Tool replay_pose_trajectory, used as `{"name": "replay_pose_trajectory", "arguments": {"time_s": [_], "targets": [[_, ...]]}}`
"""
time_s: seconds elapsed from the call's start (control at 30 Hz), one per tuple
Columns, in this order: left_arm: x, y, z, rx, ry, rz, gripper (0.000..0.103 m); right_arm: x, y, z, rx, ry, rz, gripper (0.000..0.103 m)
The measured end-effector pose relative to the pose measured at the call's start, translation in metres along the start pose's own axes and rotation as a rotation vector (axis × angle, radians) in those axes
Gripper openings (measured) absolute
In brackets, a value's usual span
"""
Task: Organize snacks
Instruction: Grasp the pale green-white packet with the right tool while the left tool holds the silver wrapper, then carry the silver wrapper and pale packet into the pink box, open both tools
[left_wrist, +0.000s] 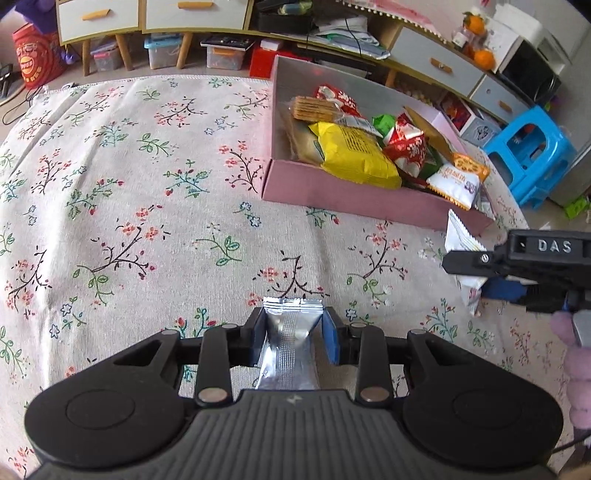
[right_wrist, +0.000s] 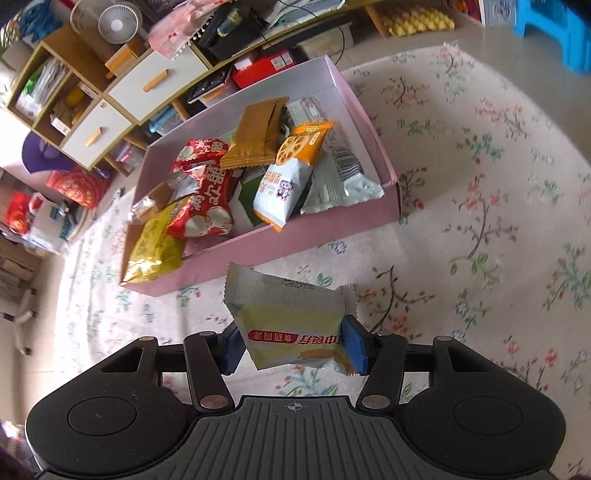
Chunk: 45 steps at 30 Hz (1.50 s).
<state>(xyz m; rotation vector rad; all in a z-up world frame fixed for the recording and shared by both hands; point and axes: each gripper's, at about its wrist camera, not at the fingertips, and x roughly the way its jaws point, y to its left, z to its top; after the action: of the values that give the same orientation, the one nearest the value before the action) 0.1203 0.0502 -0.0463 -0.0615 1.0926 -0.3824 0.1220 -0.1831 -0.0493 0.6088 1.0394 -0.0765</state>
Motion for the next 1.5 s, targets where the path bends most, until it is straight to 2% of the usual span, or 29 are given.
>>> {"name": "replay_pose_trajectory", "arguments": {"time_s": [0.3, 0.33, 0.4, 0.6, 0.8, 1.1, 1.17, 1.2, 1.23, 1.27, 1.33, 1.4, 1.5], "targets": [[-0.009, 0.006, 0.006, -0.056, -0.038, -0.028, 0.029, -0.017, 0.002, -0.002, 0.019, 0.011, 0.069, 0.054], [-0.010, 0.006, 0.007, -0.060, -0.041, -0.030, 0.025, -0.019, 0.002, -0.002, 0.019, 0.008, 0.076, 0.054], [-0.010, 0.006, 0.008, -0.069, -0.042, -0.040, 0.010, -0.025, 0.003, -0.003, 0.021, 0.002, 0.090, 0.054], [-0.007, 0.001, 0.012, -0.074, -0.051, -0.050, 0.011, -0.041, 0.010, -0.002, -0.001, -0.028, 0.111, 0.054], [-0.007, 0.000, 0.014, -0.068, -0.048, -0.075, 0.006, -0.055, 0.002, 0.010, 0.035, -0.059, 0.135, 0.054], [-0.019, 0.002, 0.020, -0.118, -0.112, -0.121, 0.003, -0.068, -0.010, 0.030, 0.092, -0.093, 0.159, 0.054], [-0.020, -0.001, 0.021, -0.105, -0.099, -0.103, 0.003, -0.069, -0.007, 0.037, 0.084, -0.106, 0.164, 0.054], [-0.020, -0.005, 0.020, -0.068, -0.083, -0.070, 0.004, -0.069, -0.005, 0.039, 0.084, -0.112, 0.168, 0.054], [-0.019, -0.009, 0.018, -0.025, -0.063, -0.043, 0.015, -0.068, -0.005, 0.040, 0.086, -0.115, 0.176, 0.054], [-0.018, -0.012, 0.015, 0.001, -0.055, -0.009, 0.022, -0.068, -0.005, 0.041, 0.090, -0.116, 0.185, 0.054], [-0.013, -0.015, 0.008, 0.040, -0.038, 0.055, 0.050, -0.064, -0.007, 0.040, 0.090, -0.112, 0.198, 0.054], [-0.008, -0.018, 0.004, 0.068, -0.022, 0.090, 0.058, -0.057, -0.008, 0.038, 0.085, -0.089, 0.187, 0.054], [0.002, -0.017, 0.001, 0.066, 0.023, 0.085, 0.057, -0.051, -0.008, 0.035, 0.083, -0.066, 0.177, 0.054]]}}
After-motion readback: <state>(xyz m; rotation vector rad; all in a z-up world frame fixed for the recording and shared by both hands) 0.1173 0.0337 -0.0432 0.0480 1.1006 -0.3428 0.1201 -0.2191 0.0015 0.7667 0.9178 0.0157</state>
